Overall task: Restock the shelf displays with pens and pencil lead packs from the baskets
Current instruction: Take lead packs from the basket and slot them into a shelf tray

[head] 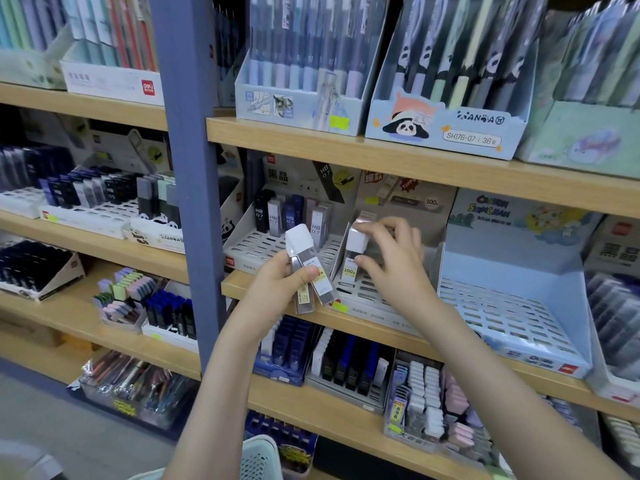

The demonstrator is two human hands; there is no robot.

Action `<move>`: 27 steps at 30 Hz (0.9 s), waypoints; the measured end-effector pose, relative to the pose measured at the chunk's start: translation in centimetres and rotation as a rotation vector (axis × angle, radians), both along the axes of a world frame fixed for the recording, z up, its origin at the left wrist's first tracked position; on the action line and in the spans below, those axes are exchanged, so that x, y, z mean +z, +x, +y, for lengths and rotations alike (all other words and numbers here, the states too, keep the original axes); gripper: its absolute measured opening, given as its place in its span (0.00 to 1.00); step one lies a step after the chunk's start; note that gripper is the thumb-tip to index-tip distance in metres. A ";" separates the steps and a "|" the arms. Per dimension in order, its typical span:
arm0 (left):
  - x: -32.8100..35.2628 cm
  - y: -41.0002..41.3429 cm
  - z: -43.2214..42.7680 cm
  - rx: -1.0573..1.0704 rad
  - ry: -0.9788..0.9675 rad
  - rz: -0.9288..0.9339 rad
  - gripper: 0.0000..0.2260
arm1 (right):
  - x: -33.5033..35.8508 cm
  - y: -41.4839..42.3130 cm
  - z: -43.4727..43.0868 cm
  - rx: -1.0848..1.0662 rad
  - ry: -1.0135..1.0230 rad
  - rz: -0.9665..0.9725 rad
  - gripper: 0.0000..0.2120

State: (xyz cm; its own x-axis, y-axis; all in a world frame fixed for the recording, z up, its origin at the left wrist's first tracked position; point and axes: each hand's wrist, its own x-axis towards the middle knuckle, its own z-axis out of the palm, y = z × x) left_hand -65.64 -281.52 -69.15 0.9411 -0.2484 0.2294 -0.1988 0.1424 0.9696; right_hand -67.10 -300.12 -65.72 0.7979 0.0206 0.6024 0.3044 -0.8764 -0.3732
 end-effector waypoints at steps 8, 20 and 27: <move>0.0 -0.5 -0.2 -0.034 0.028 0.018 0.06 | 0.3 -0.5 0.0 -0.060 -0.137 0.022 0.17; 0.6 -1.2 -1.3 -0.092 0.035 -0.081 0.08 | 2.8 -2.9 2.8 0.277 0.468 0.247 0.05; 0.4 -0.7 -0.1 0.065 -0.069 -0.049 0.04 | 2.3 -2.4 0.7 0.156 0.614 0.012 0.12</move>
